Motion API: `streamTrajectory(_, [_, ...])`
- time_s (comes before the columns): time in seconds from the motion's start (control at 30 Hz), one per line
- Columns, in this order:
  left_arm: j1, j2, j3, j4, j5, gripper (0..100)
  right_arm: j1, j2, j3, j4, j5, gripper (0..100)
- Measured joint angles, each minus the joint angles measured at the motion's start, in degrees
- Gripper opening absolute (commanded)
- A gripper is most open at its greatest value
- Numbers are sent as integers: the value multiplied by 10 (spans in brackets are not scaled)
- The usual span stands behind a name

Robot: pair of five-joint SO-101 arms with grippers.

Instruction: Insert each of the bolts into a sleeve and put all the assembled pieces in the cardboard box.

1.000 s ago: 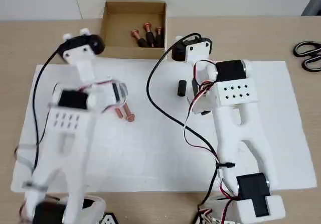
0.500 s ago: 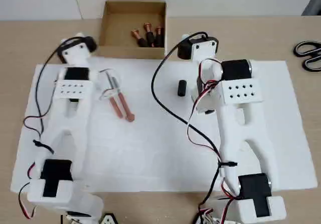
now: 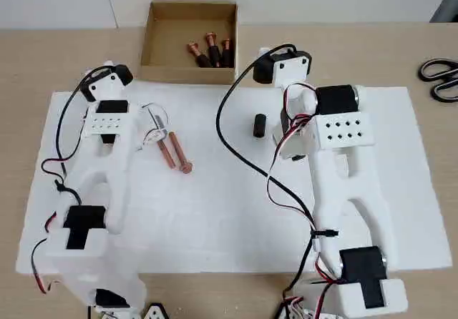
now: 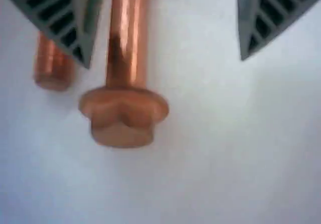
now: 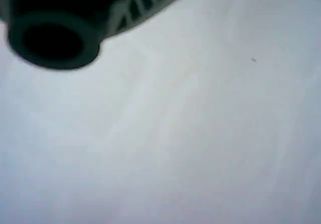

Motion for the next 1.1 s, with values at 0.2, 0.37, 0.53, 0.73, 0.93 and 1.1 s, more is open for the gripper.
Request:
streamTrajectory(0.2, [0, 1, 0, -14, 0, 180, 0, 0, 0, 0, 0, 4])
streamTrajectory(0.37, [0, 1, 0, -15, 0, 131, 0, 0, 0, 0, 0, 4])
streamTrajectory(0.53, [0, 1, 0, -22, 0, 122, 0, 0, 0, 0, 0, 4])
streamTrajectory(0.73, [2, 35, -7, -25, 0, 123, 0, 0, 0, 0, 0, 4])
streamTrajectory(0.93, [7, 55, -15, -26, 0, 120, 0, 0, 0, 0, 0, 4])
streamTrajectory(1.1, [9, 55, -17, -25, 0, 100, 0, 0, 0, 0, 0, 4])
